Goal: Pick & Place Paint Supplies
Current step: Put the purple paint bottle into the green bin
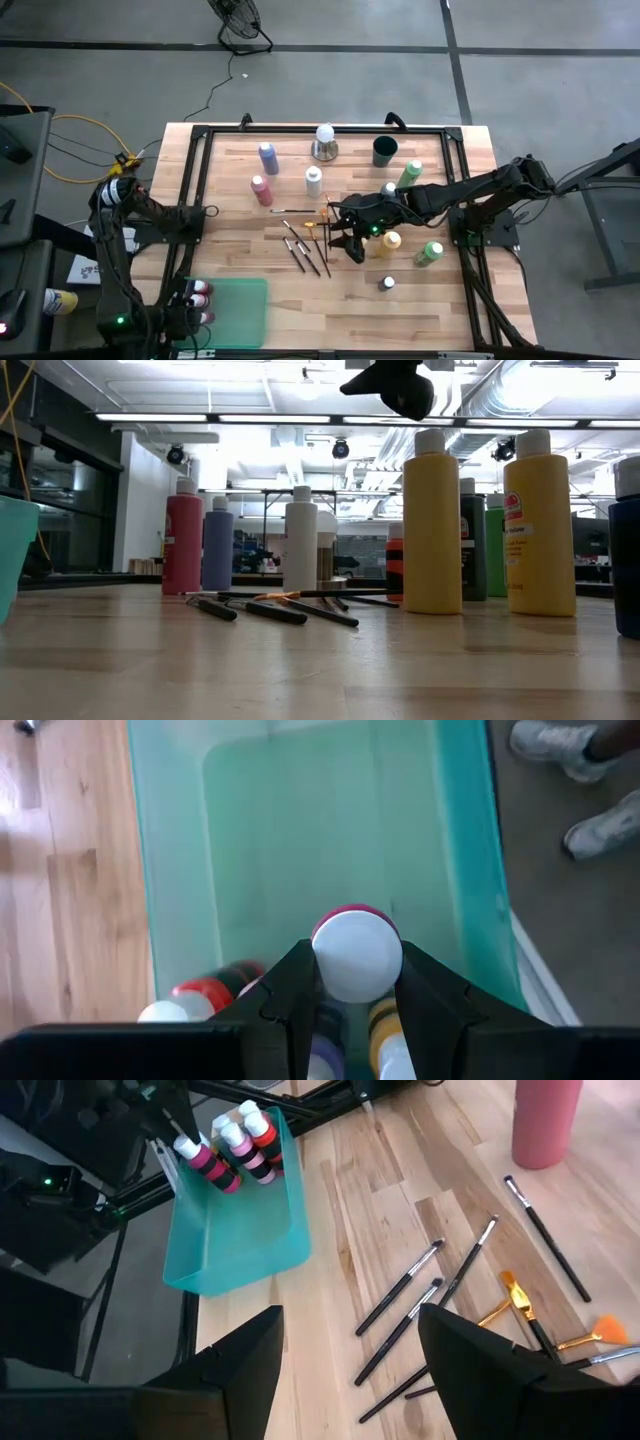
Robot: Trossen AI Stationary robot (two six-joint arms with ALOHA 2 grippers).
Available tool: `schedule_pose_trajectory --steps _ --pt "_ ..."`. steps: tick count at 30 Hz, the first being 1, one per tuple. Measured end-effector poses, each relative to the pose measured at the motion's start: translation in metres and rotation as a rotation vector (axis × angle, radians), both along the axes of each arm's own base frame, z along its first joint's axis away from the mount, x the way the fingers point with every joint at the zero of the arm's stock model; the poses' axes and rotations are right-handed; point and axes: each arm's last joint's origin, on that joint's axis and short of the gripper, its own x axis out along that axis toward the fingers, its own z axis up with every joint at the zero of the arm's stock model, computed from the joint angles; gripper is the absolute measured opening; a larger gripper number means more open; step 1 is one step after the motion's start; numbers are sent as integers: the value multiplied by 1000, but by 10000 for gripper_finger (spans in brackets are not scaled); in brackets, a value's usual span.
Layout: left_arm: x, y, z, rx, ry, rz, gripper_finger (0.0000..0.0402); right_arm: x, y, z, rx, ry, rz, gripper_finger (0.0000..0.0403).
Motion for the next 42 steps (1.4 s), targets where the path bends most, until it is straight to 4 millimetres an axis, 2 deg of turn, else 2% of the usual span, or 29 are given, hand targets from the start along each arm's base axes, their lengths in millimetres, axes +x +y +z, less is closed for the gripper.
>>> schedule_pose_trajectory --steps 8,12,17,29,36,42 --pt "-6 -4 -5 -1 0 0 107 0 0 0 1 0 -33 226" --pt "-6 -3 -14 5 2 1 107 0 -1 0 -5 -1 -51 226" --pt "-4 2 -24 -10 11 106 107 0 -1 0 2 -1 -67 226" --pt "-10 1 -27 -18 145 60 107 0 0 0 15 2 -68 226" --pt "-10 1 -27 -16 133 61 139 0 0 0 14 2 -67 226" --pt "-9 1 -27 -13 122 63 132 0 0 0 13 2 -67 226"
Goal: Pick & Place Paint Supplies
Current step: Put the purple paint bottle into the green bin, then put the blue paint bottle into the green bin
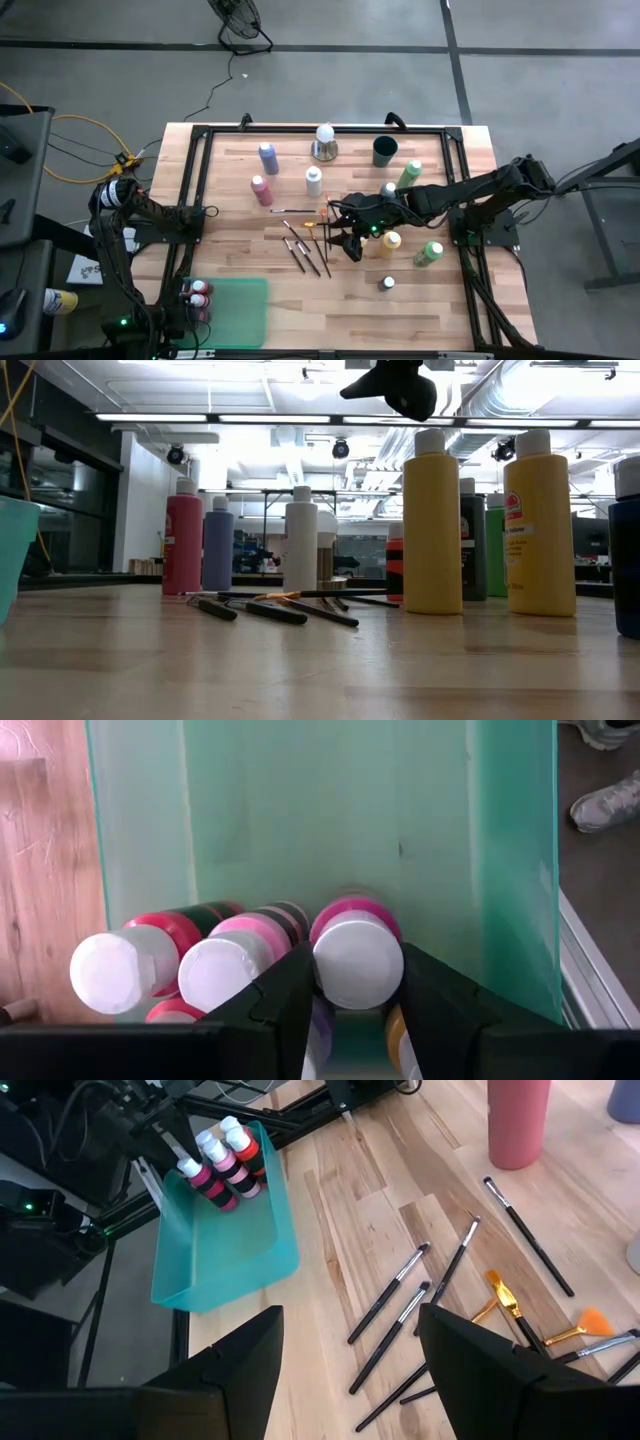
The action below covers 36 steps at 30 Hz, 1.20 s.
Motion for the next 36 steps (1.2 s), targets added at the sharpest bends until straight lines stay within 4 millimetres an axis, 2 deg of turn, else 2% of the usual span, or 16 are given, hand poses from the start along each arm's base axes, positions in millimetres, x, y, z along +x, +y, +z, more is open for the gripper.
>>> schedule_pose_trajectory --steps 5,14,19,24,30,36 --pt "0 0 0 1 0 1 141 0 0 0 3 0 3 226" --pt "-1 5 6 -16 12 0 203 0 0 0 5 1 4 226" --pt "-3 8 11 -46 48 0 215 0 0 0 6 2 5 226" --pt "-3 11 26 -44 34 4 215 -1 0 -1 4 15 5 226" --pt "-3 17 55 7 -3 28 215 -6 0 -2 49 63 3 226" --pt "4 26 85 56 -122 64 216 -23 1 4 120 145 0 226"
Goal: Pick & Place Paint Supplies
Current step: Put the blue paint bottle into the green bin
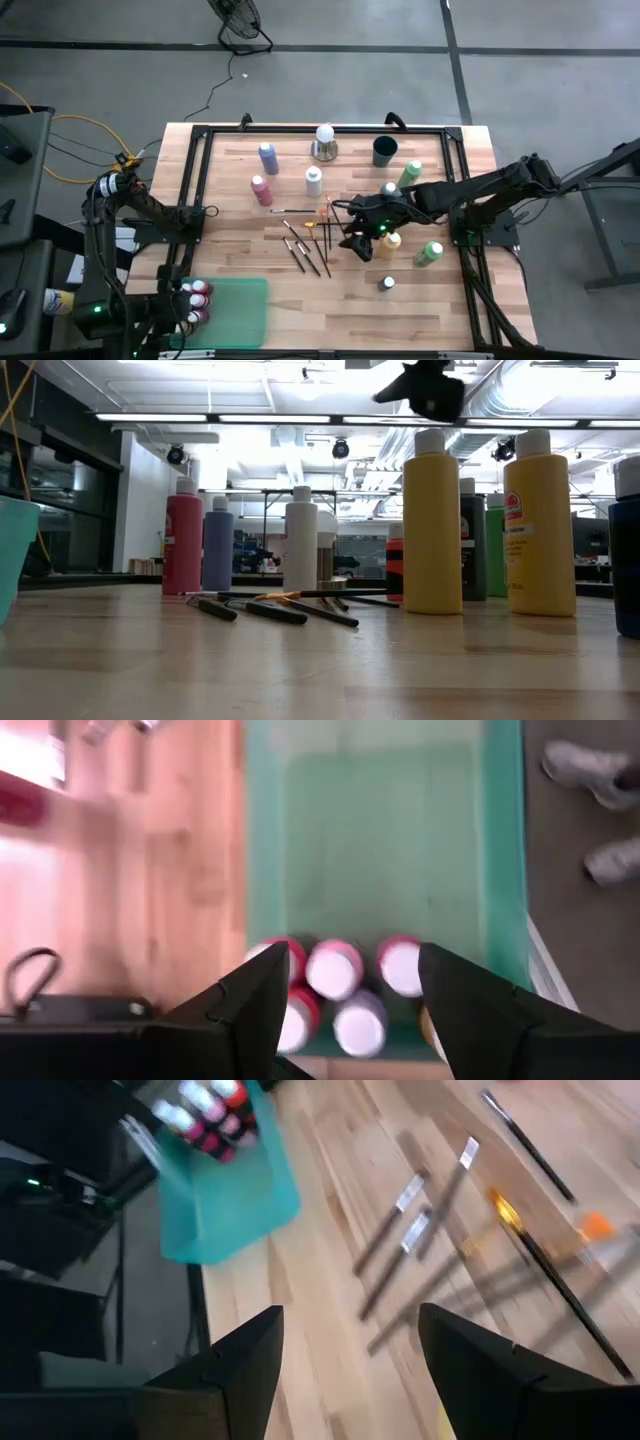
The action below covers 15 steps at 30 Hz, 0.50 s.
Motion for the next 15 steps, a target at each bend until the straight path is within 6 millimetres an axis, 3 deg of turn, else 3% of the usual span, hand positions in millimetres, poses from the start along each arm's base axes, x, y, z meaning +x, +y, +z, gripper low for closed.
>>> schedule_pose_trajectory --steps 5,15 --pt "22 14 15 54 -31 61 216 -26 10 15 -19 21 -45 226" --pt "98 48 32 91 -165 -9 216 -80 53 22 -75 89 -157 226"
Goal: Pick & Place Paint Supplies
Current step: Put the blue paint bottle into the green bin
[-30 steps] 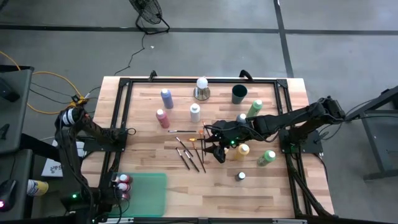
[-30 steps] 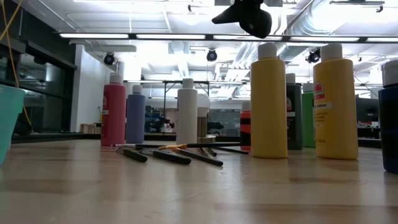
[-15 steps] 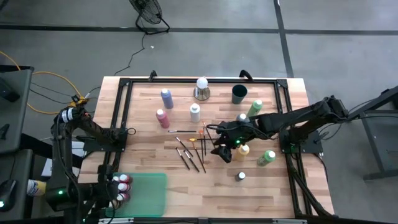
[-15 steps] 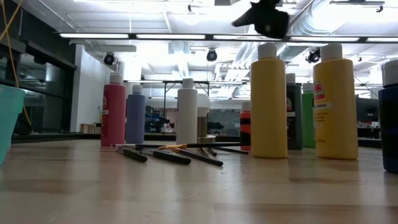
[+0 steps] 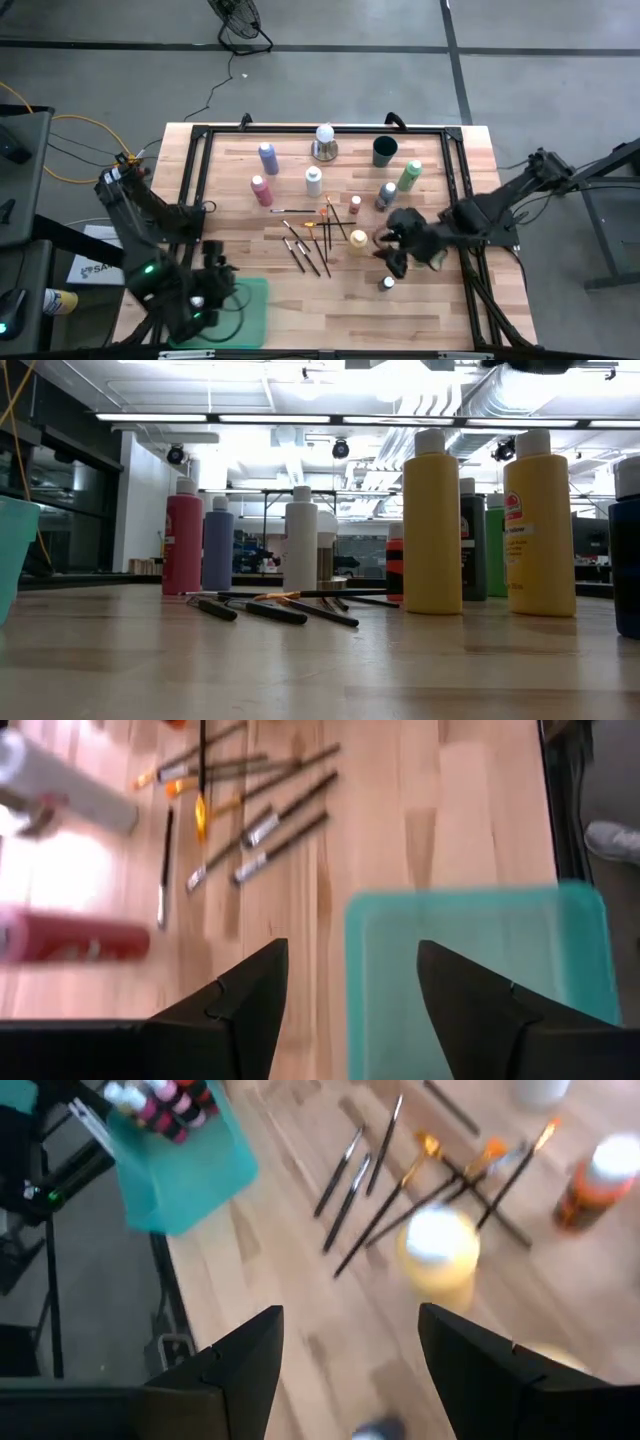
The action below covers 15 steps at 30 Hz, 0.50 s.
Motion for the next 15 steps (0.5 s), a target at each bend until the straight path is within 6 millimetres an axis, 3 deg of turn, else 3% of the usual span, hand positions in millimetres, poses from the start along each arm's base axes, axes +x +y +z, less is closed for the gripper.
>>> schedule_pose_trajectory --steps 6,10,15 --pt "33 19 4 11 -37 -15 216 -29 33 -10 41 71 -66 226" --pt "45 25 5 -7 -47 -15 216 -53 57 -12 86 61 -93 226" --pt "54 30 7 -38 -70 -4 216 -64 86 -30 60 53 -103 226"
